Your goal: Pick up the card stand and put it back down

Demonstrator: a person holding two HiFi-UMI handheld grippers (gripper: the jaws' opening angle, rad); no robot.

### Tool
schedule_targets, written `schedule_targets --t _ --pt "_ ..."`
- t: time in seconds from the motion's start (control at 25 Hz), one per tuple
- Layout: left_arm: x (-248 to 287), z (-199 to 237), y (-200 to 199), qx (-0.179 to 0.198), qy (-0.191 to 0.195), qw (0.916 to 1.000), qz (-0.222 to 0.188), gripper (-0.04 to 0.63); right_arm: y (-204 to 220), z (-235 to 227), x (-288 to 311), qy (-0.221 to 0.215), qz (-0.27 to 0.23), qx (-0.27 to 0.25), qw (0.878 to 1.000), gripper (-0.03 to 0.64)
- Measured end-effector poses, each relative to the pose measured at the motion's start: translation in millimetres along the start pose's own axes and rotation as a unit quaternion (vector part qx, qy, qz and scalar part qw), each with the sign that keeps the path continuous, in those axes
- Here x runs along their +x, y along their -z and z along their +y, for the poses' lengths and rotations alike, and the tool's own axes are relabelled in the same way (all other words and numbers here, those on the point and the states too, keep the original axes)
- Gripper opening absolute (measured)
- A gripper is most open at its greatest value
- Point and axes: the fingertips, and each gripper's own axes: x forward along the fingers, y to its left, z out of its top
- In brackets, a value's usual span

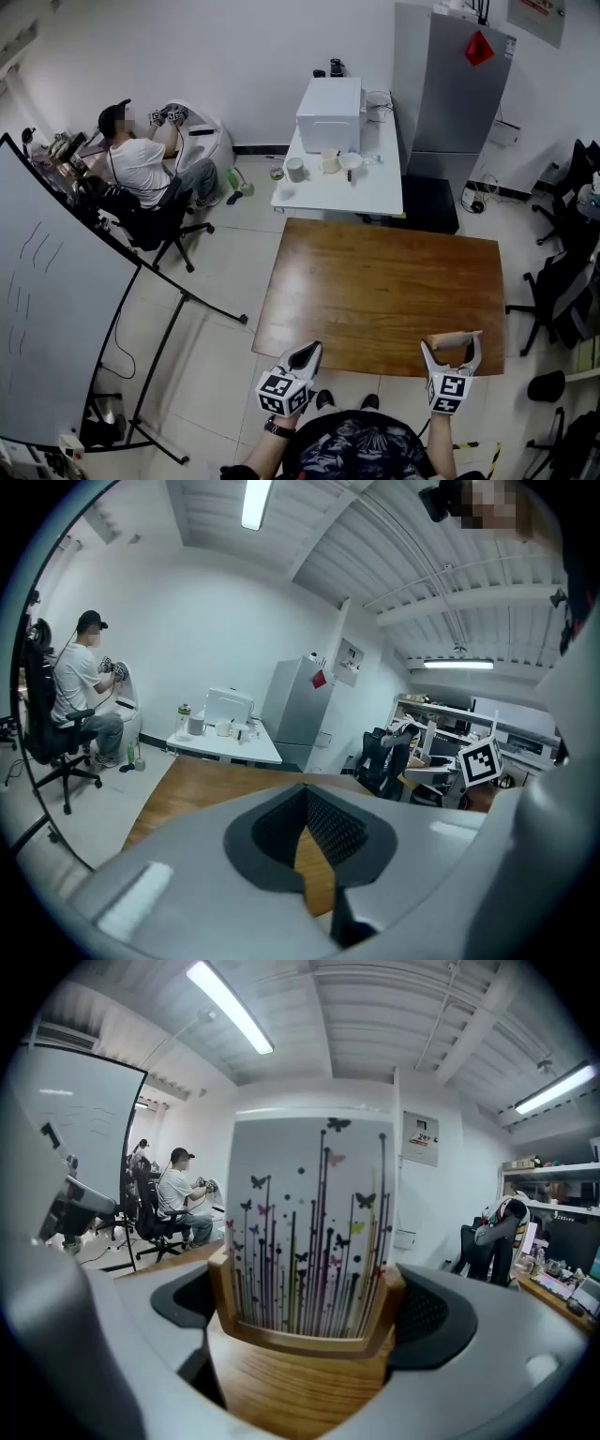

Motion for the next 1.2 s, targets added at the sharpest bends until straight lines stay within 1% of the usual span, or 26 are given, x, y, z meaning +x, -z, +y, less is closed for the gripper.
schedule_targets --t 0.36,0.52,0.64,0.76,0.84,0.92,1.08,1.2 --pt "-2.6 -3.4 -5.1 0.004 -0.003 1.0 -0.005 0.0 -4.3 2.7 -0.4 -0.004 -0.009 0.009 1.0 0.543" --pt "-3.5 -12.0 -16.6 0.008 0.016 0.999 -0.04 0.0 -3.5 0.6 0.8 -0.005 -0.008 0.015 1.0 0.543" --pt "-1.9 -19.3 -21.0 0.02 0.026 0.9985 -0.043 0.0 -4.8 -0.4 1.8 -0.008 -0.009 0.016 1.0 0.543" --pt "-3.9 -17.5 -19.8 0.013 0.015 0.999 -0.039 0.0 0.1 7.4 11.4 -0.024 -0.004 0.013 1.0 0.543" --pt "-11.2 -10.4 -15.5 0.004 0.0 0.9994 -0.035 0.0 10.2 27.5 30.6 -0.049 0.003 0.01 0.999 0.543" --pt "-23.1 -0.9 -8.4 -0.011 -0.018 0.9993 -0.03 0.0 23.9 61.0 63.4 -0.082 0.007 0.011 0.997 0.543" --pt "-61.3 11.1 20.3 -0.037 -0.052 0.9979 -0.002 0.0 50.8 146.9 143.3 -0.153 0.013 0.035 0.987 0.543" --pt "-102.0 31.8 44.1 -0.054 -0.099 0.9935 0.017 0.0 72.6 212.3 206.9 -0.184 0.04 0.033 0.982 0.543"
